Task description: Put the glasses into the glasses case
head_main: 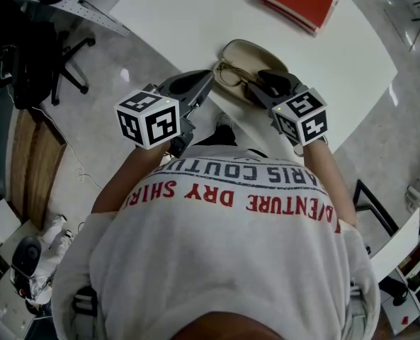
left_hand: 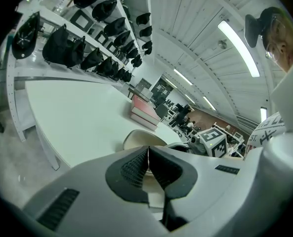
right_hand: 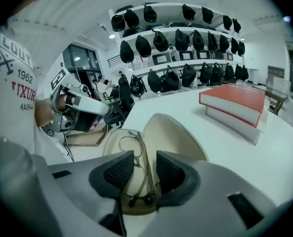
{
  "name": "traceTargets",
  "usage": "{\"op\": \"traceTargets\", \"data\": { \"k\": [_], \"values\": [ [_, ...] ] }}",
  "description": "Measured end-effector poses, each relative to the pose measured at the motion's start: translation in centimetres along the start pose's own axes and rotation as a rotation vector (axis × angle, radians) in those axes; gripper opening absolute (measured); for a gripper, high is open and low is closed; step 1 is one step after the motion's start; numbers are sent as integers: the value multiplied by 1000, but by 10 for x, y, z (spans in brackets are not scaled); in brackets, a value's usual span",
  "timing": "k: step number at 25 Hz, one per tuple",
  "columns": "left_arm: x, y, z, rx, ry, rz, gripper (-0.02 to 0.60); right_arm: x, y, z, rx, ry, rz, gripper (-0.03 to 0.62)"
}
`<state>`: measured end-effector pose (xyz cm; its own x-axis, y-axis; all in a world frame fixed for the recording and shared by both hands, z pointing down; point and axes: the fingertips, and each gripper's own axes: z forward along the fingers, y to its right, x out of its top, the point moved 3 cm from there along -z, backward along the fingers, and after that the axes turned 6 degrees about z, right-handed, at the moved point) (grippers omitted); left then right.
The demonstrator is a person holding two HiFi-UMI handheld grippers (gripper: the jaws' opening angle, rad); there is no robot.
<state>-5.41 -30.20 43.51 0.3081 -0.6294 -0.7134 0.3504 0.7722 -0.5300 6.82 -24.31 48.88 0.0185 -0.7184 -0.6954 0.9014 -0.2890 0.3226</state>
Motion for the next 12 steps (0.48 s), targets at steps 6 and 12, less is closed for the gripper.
{"op": "traceTargets", "data": {
  "k": [6,12],
  "values": [
    [0,12,3,-12,-2,9,29,9,0,-30,36,107,97,166],
    [6,35,-4,-27,21,35,29,36,-1,-95,76,445,324,145]
  ]
}}
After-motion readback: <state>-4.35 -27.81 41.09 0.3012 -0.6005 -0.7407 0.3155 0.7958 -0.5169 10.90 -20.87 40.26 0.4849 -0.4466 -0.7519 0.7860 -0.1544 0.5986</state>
